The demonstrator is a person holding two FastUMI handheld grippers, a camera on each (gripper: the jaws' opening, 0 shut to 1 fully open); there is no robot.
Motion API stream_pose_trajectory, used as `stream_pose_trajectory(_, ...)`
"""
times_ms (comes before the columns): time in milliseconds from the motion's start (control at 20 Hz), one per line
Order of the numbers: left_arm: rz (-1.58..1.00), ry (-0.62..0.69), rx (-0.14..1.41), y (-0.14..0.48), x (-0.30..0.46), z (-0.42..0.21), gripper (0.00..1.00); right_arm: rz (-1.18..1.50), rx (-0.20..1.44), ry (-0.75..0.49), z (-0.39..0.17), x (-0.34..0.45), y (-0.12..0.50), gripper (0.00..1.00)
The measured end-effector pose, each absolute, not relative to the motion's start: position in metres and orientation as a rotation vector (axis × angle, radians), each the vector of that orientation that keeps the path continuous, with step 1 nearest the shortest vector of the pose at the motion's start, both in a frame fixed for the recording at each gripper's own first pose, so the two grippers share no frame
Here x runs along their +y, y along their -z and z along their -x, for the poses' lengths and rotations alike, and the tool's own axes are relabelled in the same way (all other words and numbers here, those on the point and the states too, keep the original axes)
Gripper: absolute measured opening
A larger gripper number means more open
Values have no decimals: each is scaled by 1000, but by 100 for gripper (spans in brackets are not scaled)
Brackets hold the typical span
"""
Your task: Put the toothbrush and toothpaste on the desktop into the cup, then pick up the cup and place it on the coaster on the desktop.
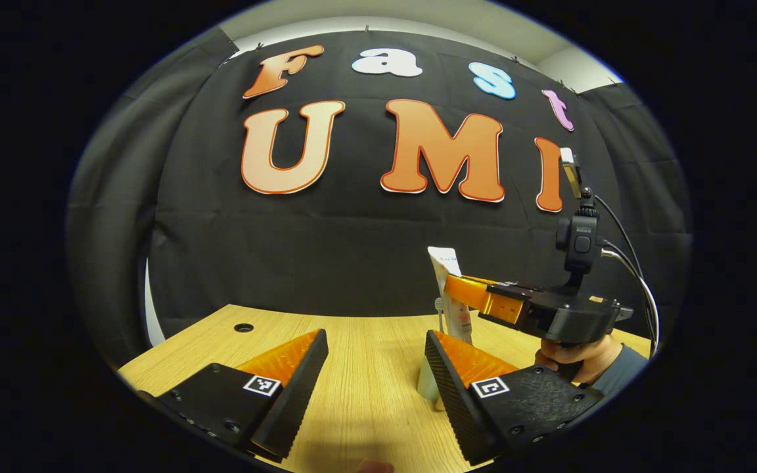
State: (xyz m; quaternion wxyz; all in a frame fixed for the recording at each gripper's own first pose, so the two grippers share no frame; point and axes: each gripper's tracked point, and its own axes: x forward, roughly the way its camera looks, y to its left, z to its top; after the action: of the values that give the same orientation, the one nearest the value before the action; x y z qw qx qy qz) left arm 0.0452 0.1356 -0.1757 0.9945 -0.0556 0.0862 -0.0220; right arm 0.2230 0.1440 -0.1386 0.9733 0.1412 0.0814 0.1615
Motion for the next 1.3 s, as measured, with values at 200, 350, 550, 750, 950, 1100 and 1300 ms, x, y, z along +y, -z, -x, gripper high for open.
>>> stream_pose_trajectory(200,132,39,202,190,138,-45,90,-232,189,-322,-220,151,156,7)
stream_pose_trajectory(350,146,37,232,201,136,-47,90,-204,199,-308,-216,148,166,9)
stream_pose_trajectory(550,148,55,284,216,122,-46,90,-184,242,-307,-205,145,178,11)
stream_pose_trajectory(750,144,78,328,222,106,-48,90,-182,307,-311,-195,140,186,15)
stream_pose_trajectory(950,150,98,377,232,91,-50,90,-202,253,-293,-189,119,156,19)
stream_pose_trajectory(1100,173,137,415,233,73,-56,90,-209,224,-285,-179,101,132,20)
stream_pose_trajectory(1300,121,189,482,239,56,-67,90,-220,253,-249,-158,68,110,41)
